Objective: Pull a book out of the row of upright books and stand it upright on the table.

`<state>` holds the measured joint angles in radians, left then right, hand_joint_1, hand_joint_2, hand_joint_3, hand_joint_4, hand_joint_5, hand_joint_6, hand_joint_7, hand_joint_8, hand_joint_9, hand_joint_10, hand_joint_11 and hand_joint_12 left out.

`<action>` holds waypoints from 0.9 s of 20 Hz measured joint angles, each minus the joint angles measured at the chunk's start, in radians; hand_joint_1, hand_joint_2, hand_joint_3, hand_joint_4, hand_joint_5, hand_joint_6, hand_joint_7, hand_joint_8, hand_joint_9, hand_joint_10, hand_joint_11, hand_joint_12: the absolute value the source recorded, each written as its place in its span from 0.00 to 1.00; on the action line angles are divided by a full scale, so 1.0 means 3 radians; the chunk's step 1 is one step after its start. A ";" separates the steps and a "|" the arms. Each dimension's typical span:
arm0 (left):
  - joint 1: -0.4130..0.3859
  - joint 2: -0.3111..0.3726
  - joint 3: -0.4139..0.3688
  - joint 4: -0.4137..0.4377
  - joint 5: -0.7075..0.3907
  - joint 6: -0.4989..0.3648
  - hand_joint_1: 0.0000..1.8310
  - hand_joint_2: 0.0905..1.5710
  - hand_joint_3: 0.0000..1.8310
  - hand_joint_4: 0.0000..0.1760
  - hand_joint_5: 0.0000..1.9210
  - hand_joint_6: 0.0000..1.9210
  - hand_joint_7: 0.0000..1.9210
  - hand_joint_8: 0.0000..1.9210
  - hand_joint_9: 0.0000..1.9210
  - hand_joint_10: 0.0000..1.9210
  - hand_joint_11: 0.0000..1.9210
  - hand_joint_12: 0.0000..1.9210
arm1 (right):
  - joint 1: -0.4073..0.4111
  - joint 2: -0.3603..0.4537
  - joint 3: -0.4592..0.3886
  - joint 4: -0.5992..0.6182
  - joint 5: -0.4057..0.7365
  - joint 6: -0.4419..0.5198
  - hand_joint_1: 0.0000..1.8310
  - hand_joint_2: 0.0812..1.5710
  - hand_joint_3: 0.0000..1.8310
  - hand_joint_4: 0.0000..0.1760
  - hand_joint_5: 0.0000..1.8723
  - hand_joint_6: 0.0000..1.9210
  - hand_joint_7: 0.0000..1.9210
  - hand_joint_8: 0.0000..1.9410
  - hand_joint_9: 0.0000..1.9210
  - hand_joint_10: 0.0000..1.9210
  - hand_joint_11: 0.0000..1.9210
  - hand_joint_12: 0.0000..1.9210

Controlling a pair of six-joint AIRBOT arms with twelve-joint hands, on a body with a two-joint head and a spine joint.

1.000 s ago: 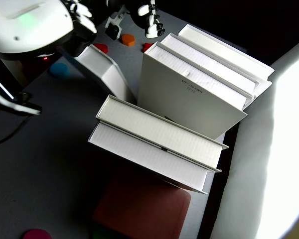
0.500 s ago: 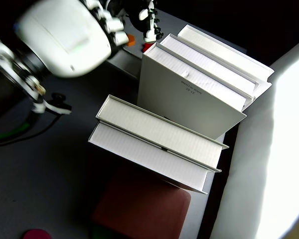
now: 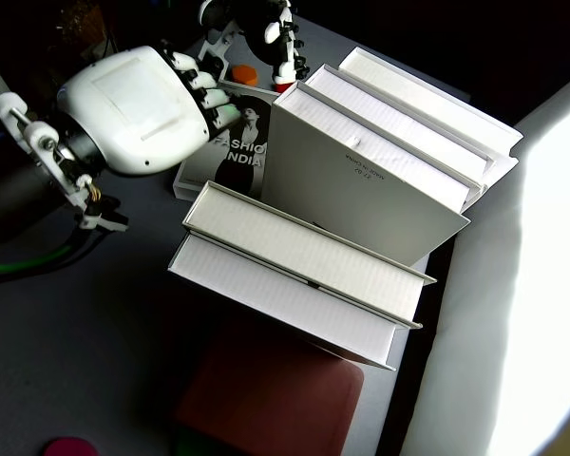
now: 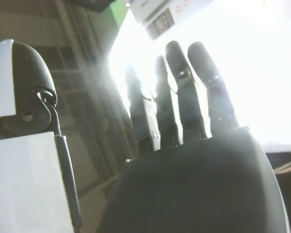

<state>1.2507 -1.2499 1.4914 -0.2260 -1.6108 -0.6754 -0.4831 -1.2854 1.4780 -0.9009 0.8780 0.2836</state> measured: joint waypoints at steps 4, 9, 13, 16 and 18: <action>0.0000 -0.0001 0.0000 0.0003 0.0000 0.0000 0.60 0.54 0.00 0.00 0.38 0.04 0.24 0.00 0.18 0.31 0.01 0.88 | 0.0000 0.0039 0.0000 -0.0006 0.0000 0.0000 0.72 0.80 0.00 0.00 0.32 0.72 0.38 0.74 0.35 0.87 0.27 1.00; 0.0000 -0.0001 0.0000 0.0003 0.0000 0.0000 0.60 0.55 0.00 0.00 0.39 0.03 0.25 0.01 0.15 0.35 0.00 0.89 | 0.0000 0.0200 -0.0036 -0.0004 -0.0017 -0.0008 0.48 0.76 0.00 0.00 0.17 0.20 0.21 0.15 0.13 0.34 0.01 0.80; -0.0009 0.0003 0.0014 0.0018 0.0028 0.0001 0.60 0.55 0.00 0.00 0.38 0.02 0.24 0.00 0.15 0.35 0.00 0.88 | 0.0000 0.0376 -0.0159 0.0033 -0.0066 -0.0128 0.39 0.66 0.00 0.45 0.08 0.01 0.07 0.01 0.06 0.10 0.00 0.53; -0.0058 0.0006 0.0014 0.0088 0.0033 0.0000 0.63 0.56 0.00 0.00 0.40 0.02 0.34 0.03 0.18 0.40 0.00 0.90 | 0.0000 0.0413 -0.0196 0.0039 -0.0100 -0.0140 0.44 0.67 0.00 0.00 0.33 0.02 0.37 0.01 0.31 0.10 0.00 0.75; -0.0074 0.0006 0.0014 0.0139 0.0060 0.0000 0.64 0.56 0.00 0.00 0.40 0.02 0.31 0.01 0.18 0.43 0.02 0.93 | 0.0000 0.0416 -0.0219 0.0013 -0.0113 -0.0159 0.38 0.66 0.00 0.00 0.24 0.00 0.26 0.00 0.23 0.05 0.00 0.63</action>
<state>1.2285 -1.2480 1.4956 -0.1844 -1.5929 -0.6754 -0.4831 -1.1606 1.4124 -0.8970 0.8440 0.2359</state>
